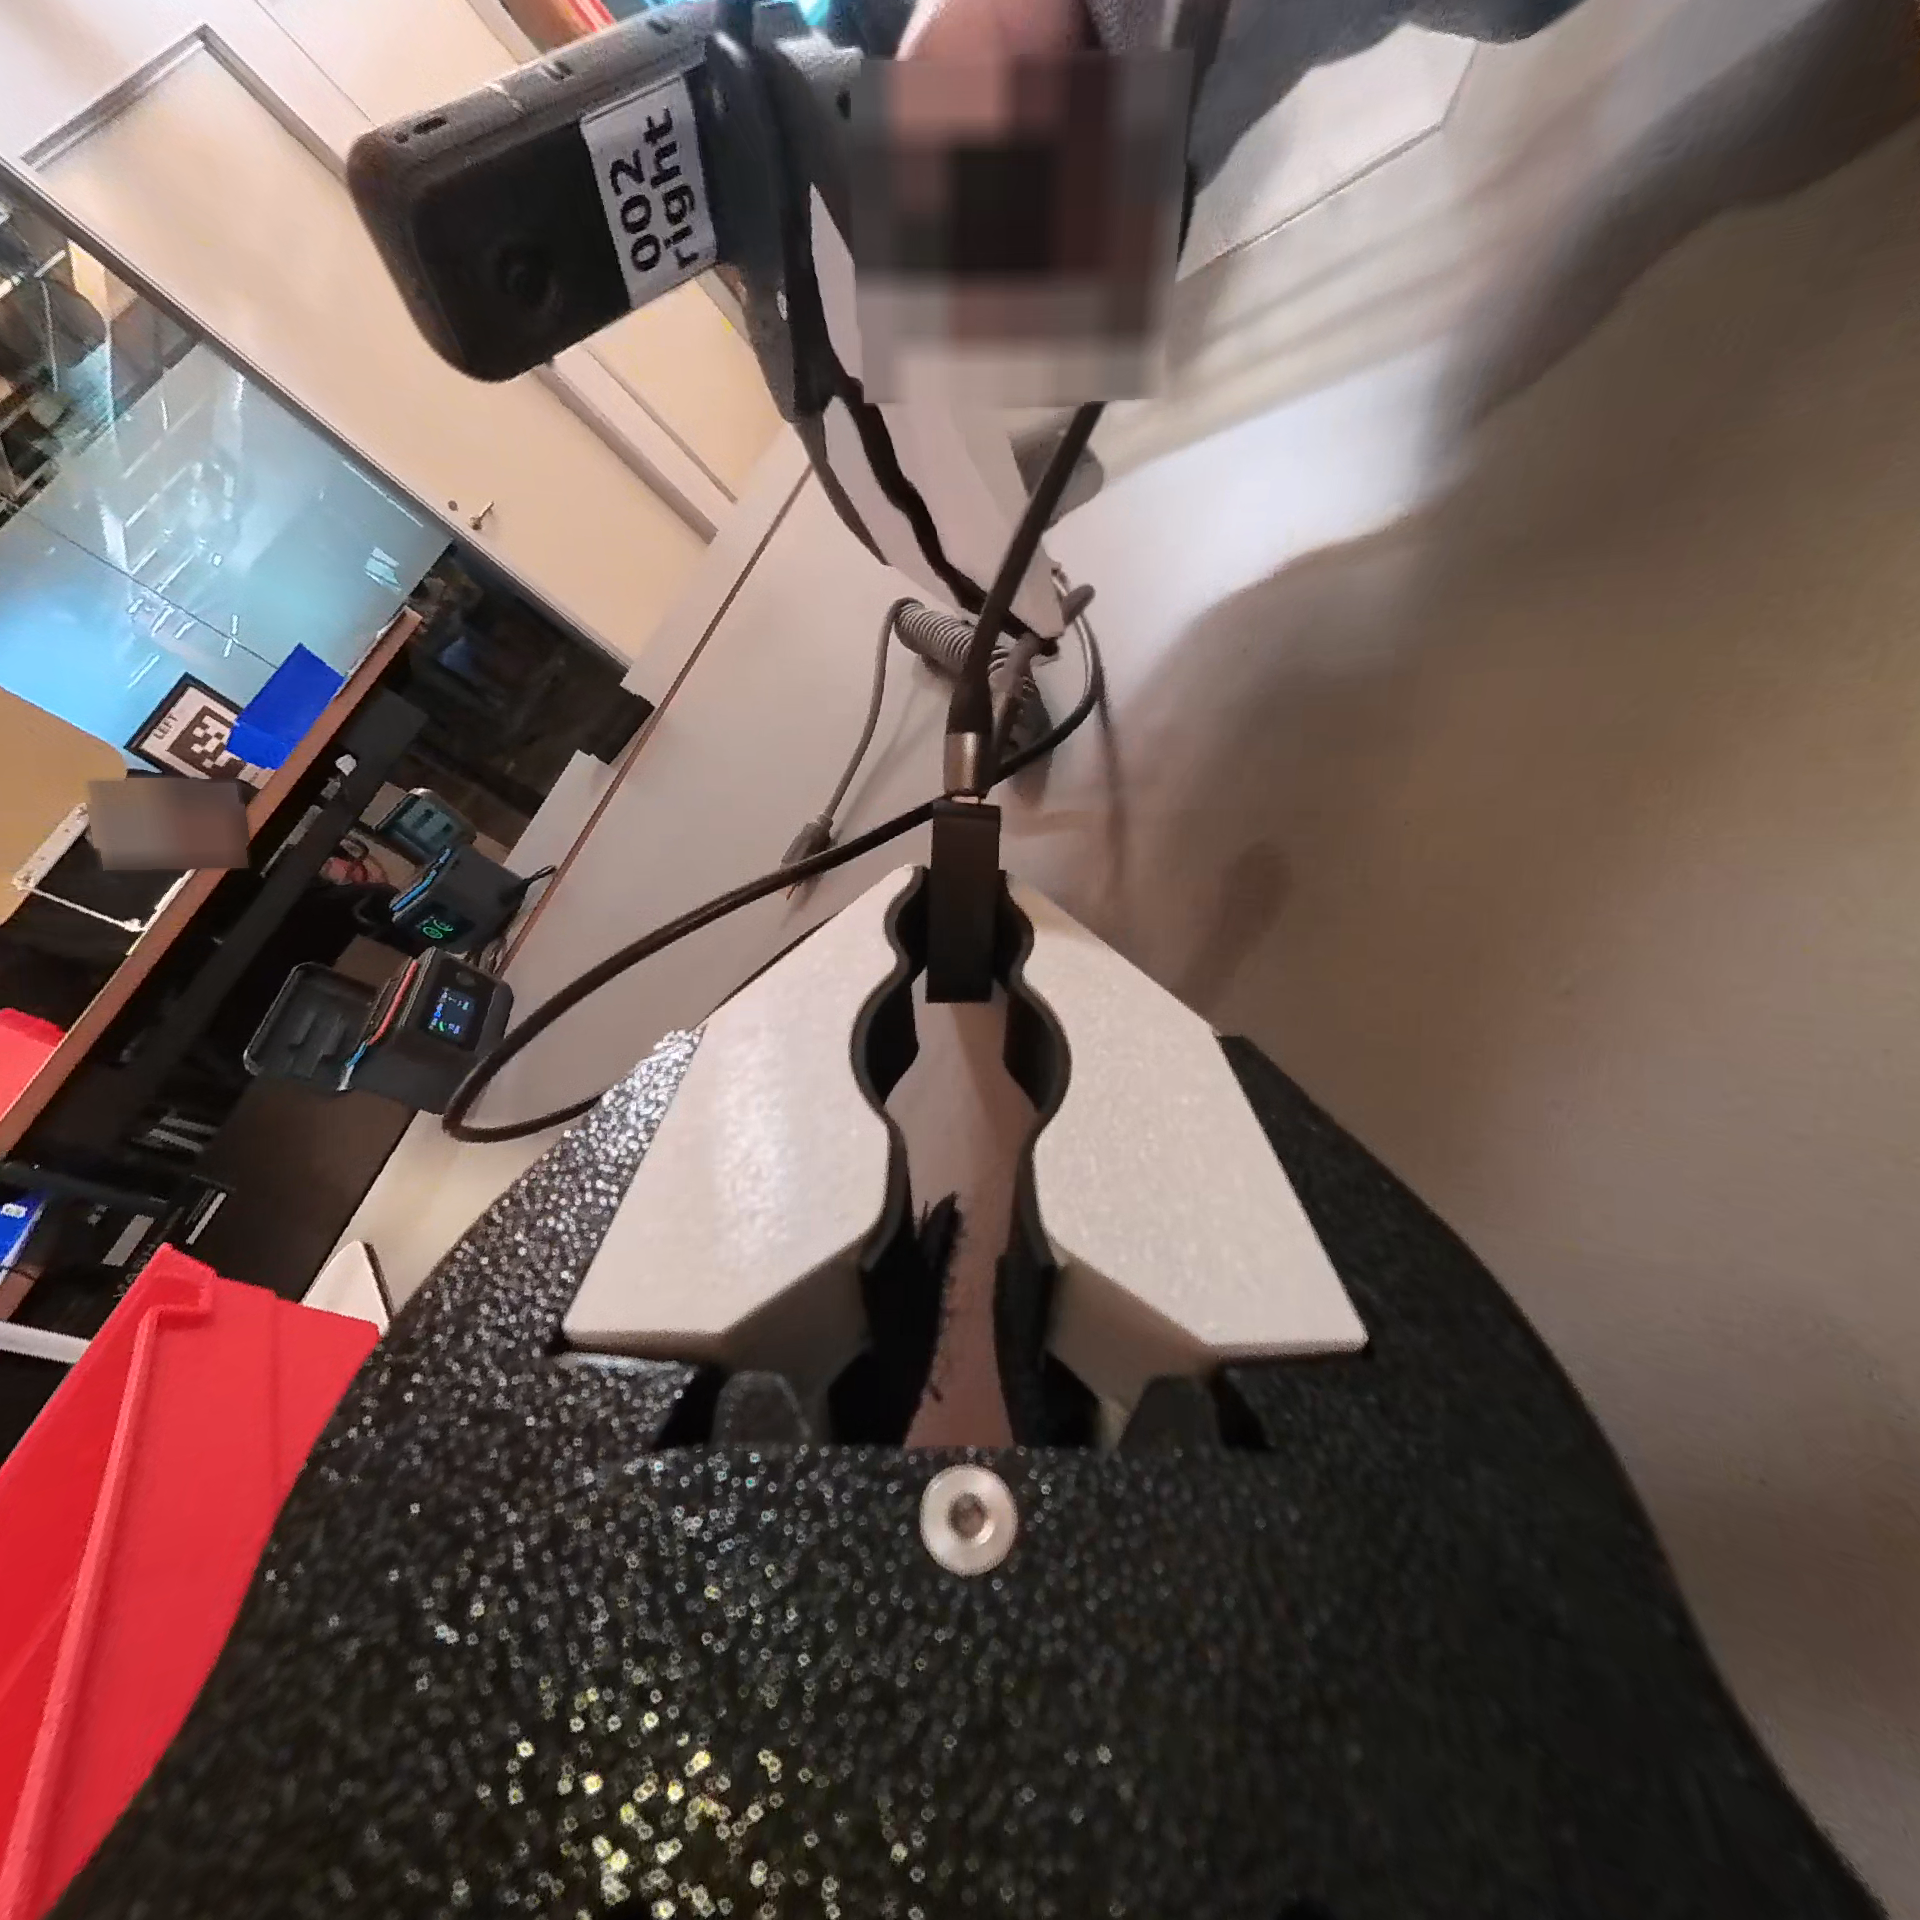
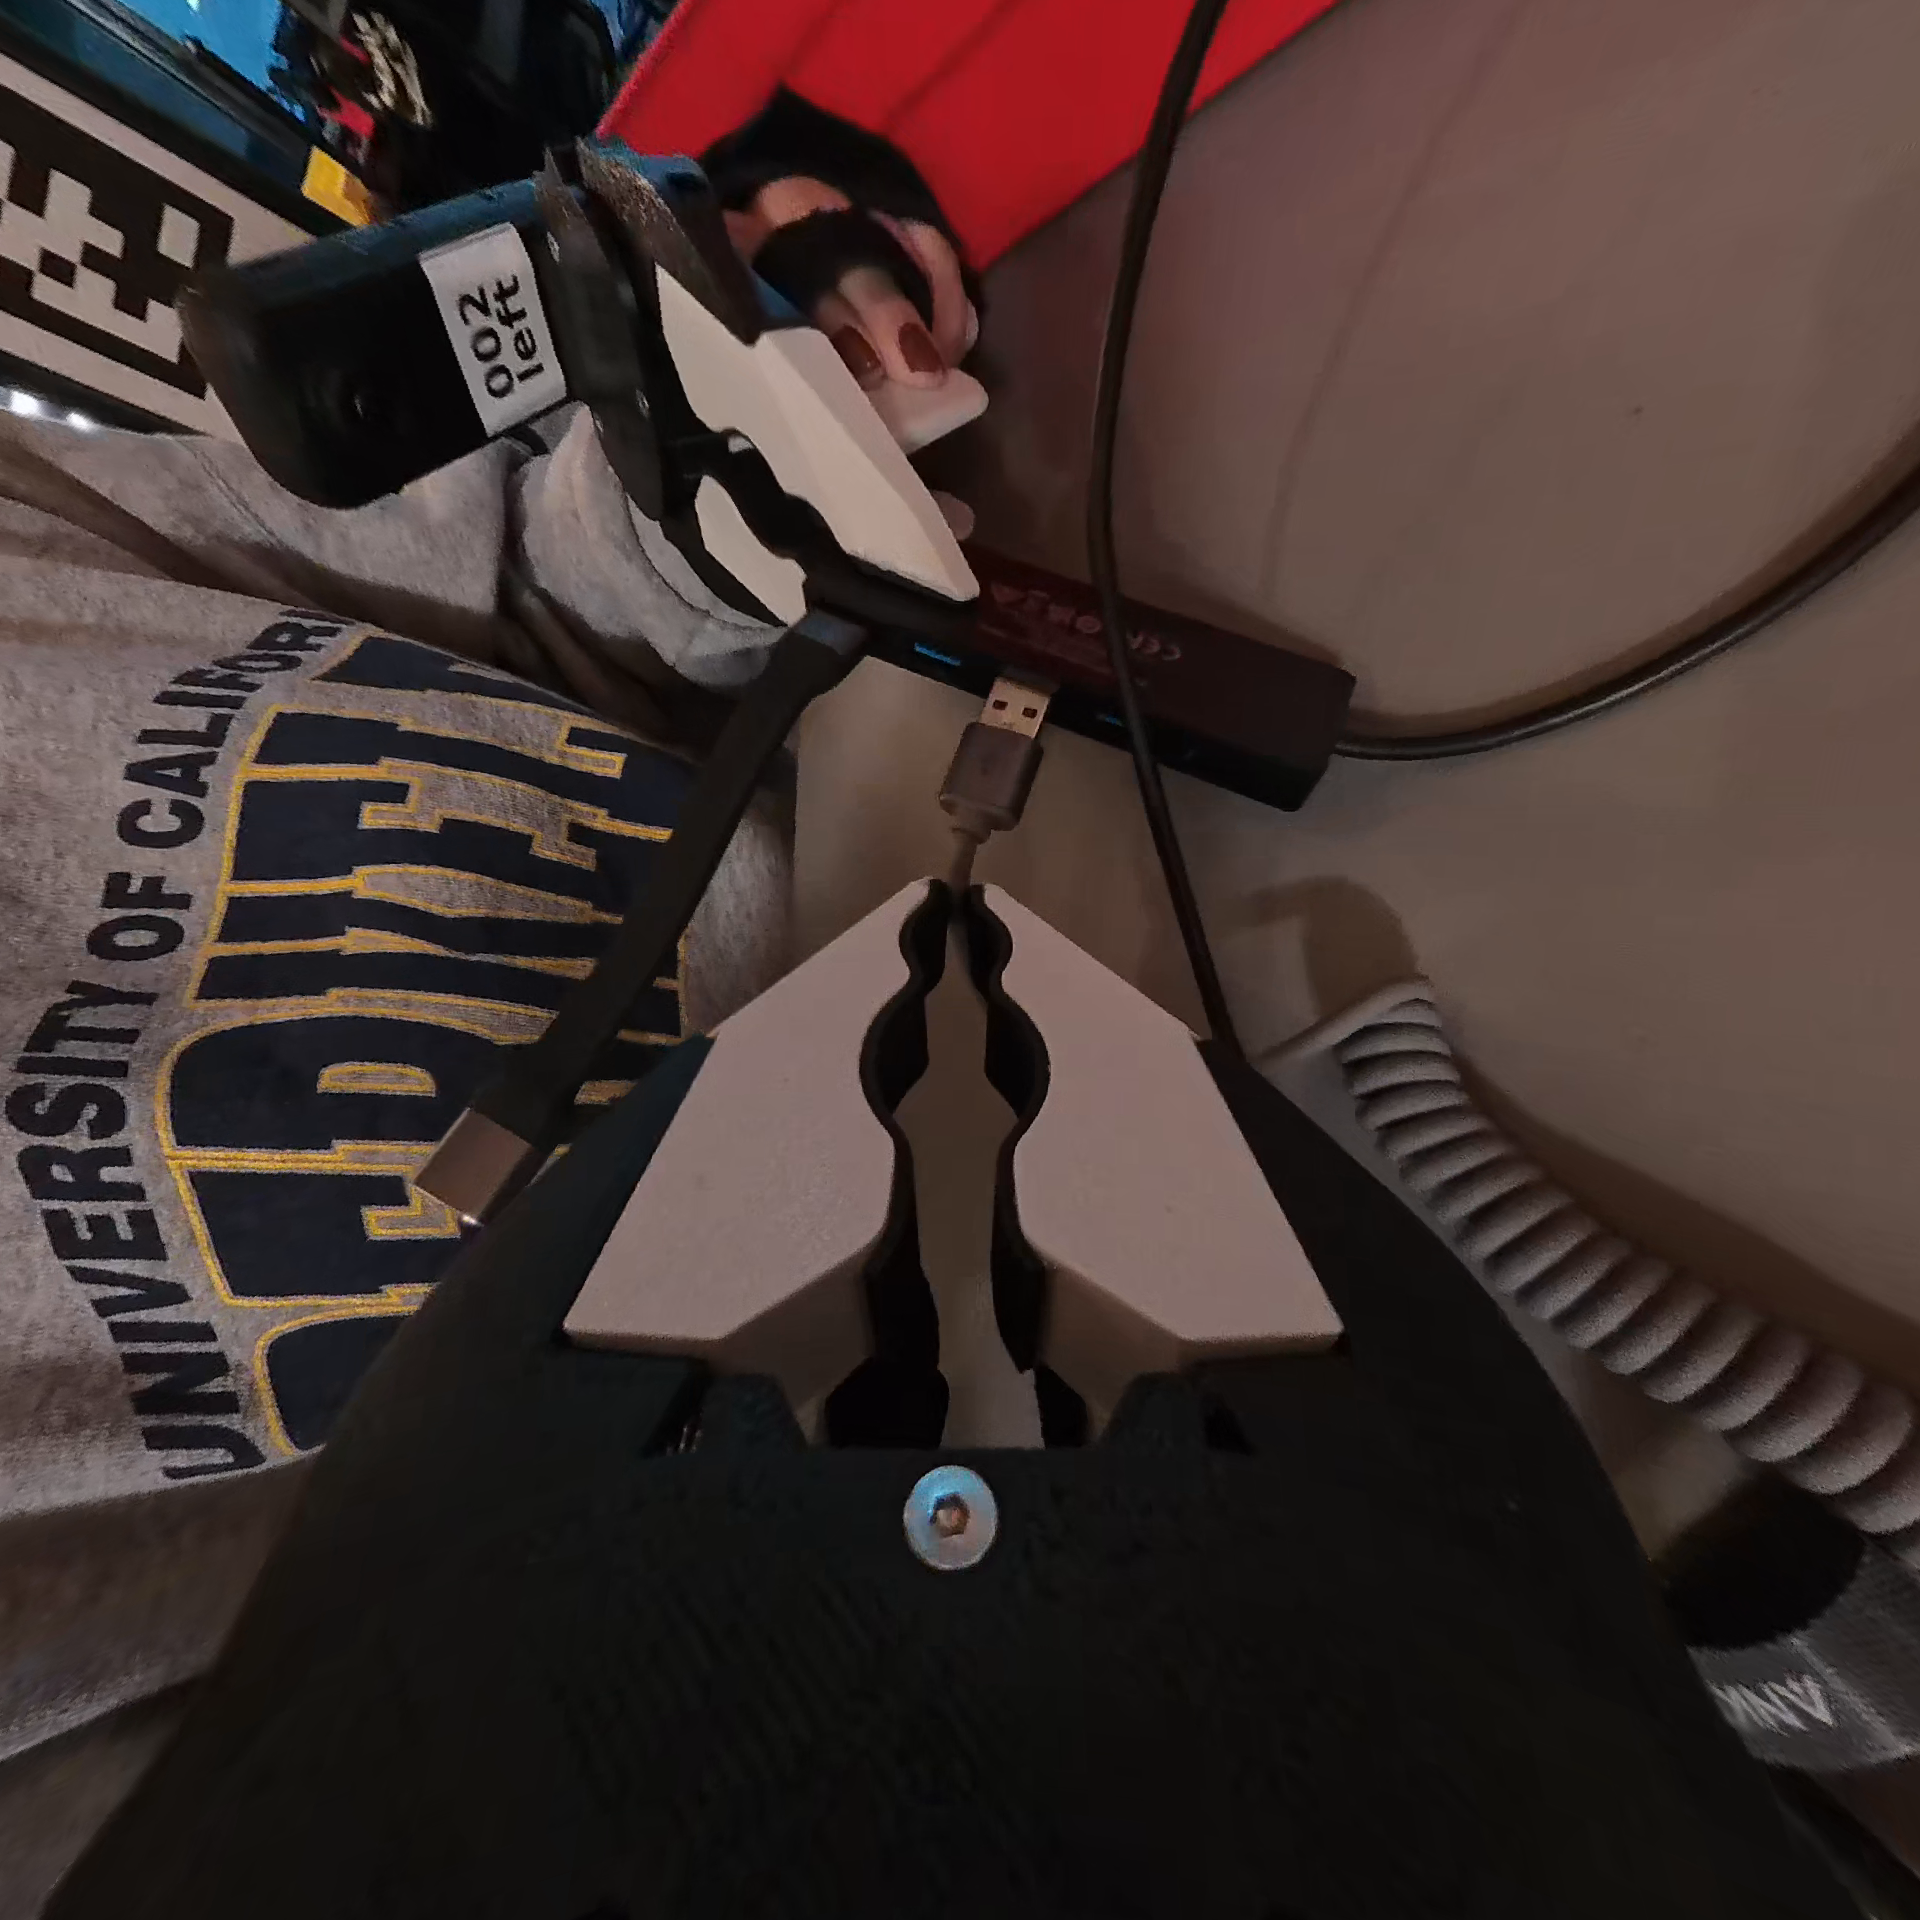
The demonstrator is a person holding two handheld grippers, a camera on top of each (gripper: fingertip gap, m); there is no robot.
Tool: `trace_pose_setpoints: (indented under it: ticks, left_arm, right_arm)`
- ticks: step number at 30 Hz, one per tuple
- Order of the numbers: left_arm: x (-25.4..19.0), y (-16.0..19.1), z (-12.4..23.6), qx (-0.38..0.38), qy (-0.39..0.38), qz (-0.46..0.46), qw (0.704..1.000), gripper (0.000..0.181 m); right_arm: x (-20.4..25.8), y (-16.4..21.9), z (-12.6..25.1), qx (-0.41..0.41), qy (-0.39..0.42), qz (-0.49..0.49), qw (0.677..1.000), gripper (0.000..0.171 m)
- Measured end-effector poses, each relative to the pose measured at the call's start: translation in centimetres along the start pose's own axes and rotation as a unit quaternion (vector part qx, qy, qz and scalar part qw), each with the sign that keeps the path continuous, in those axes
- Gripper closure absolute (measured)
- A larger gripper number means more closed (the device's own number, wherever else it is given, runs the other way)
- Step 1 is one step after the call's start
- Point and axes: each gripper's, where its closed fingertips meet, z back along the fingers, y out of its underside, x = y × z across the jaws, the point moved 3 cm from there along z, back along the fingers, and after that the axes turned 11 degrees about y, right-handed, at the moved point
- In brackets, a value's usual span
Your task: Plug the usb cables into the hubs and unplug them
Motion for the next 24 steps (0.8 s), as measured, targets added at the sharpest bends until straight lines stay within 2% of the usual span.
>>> trace_pose_setpoints:
  ticks: [6,11,16,20,24]
  left_arm:
    - [0.0,0.0,0.1,0.002,-0.002,0.000,1.000,0.172]
    - [-0.1,0.0,0.1,0.008,-0.006,-0.010,1.000,0.172]
    - [0.0,0.0,0.1,0.007,-0.007,0.003,1.000,0.172]
    - [0.0,0.0,0.1,0.007,-0.008,0.006,1.000,0.172]
    - [0.1,0.0,0.1,0.007,-0.008,0.010,1.000,0.172]
  right_arm:
    - [-0.3,-0.5,0.4,0.020,0.029,0.010,0.999,0.170]
    - [-0.3,-1.7,0.9,-0.019,0.071,0.006,0.997,0.169]
    - [-0.1,-1.8,1.0,-0.043,0.150,0.080,0.985,0.169]
    - [0.6,-1.7,0.5,-0.074,0.229,0.211,0.947,0.168]
    - [1.0,-1.9,0.1,-0.107,0.317,0.340,0.879,0.167]
